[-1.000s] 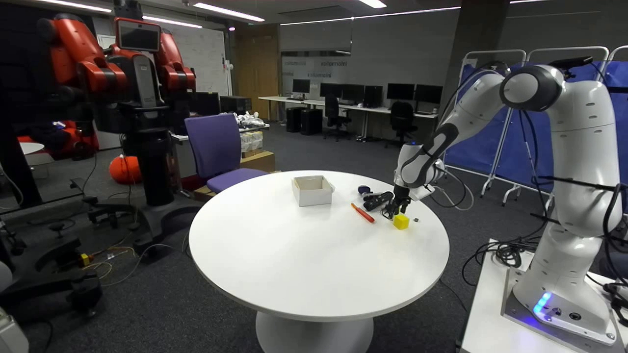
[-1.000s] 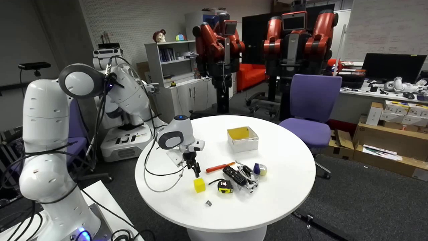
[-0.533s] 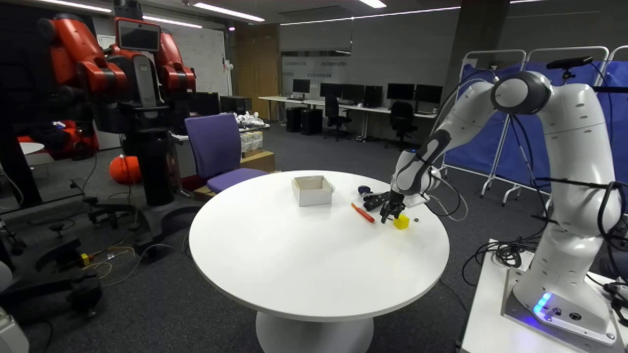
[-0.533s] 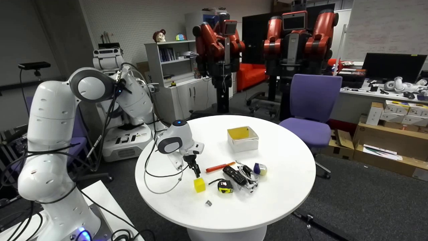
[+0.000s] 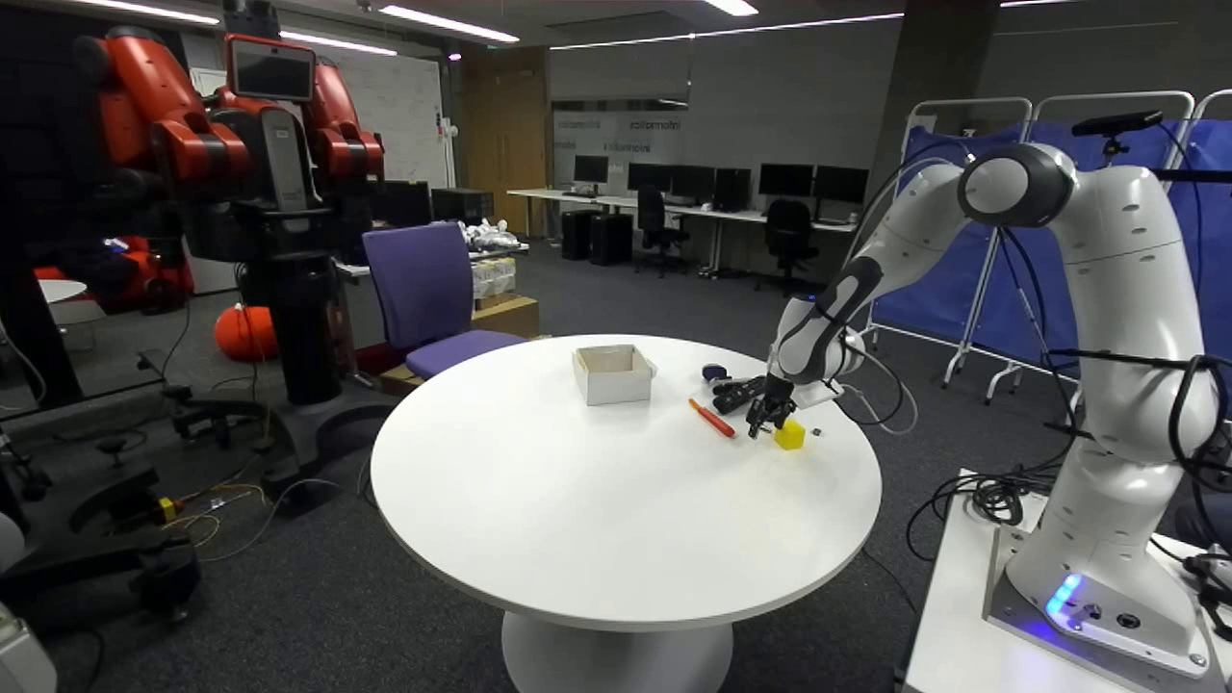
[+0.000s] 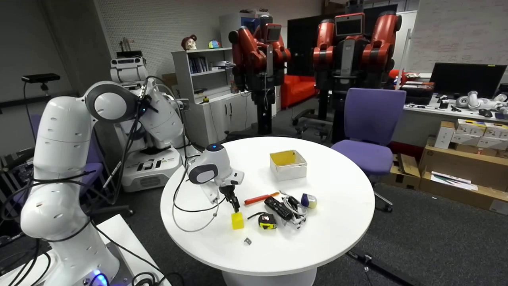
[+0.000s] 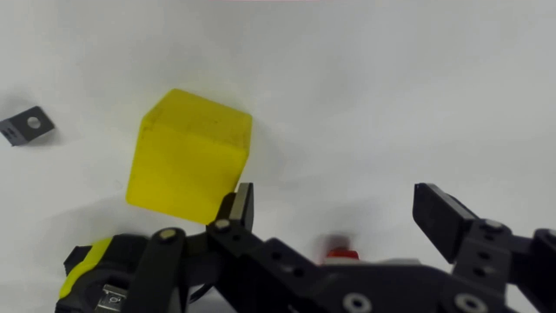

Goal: Push the yellow block off the table.

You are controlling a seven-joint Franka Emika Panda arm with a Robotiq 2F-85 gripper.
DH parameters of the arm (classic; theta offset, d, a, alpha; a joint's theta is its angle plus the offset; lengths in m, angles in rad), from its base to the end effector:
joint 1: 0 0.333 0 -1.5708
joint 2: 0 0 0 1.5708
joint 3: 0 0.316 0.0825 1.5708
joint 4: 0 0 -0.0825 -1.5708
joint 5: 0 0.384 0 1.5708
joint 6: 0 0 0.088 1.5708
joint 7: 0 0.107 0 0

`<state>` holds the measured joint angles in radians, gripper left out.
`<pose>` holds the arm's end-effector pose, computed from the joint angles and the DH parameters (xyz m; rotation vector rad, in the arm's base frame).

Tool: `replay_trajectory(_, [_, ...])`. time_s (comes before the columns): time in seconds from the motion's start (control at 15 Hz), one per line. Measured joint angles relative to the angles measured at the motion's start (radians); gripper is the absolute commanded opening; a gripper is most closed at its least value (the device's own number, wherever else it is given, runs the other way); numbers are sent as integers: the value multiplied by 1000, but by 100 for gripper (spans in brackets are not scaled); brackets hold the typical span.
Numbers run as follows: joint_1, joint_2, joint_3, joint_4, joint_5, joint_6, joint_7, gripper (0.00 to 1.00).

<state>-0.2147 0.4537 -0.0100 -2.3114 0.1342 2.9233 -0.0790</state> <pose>0.5185 -0.1273 0.1621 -3.0916 0.4248 -0.2527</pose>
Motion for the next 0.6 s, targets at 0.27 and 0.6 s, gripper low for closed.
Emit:
replay_trajectory(0.27, [6,10,-18,8,-10,0,0,100])
replay_trajectory(0.6, [25,26,-57,10,-32,0,7,100])
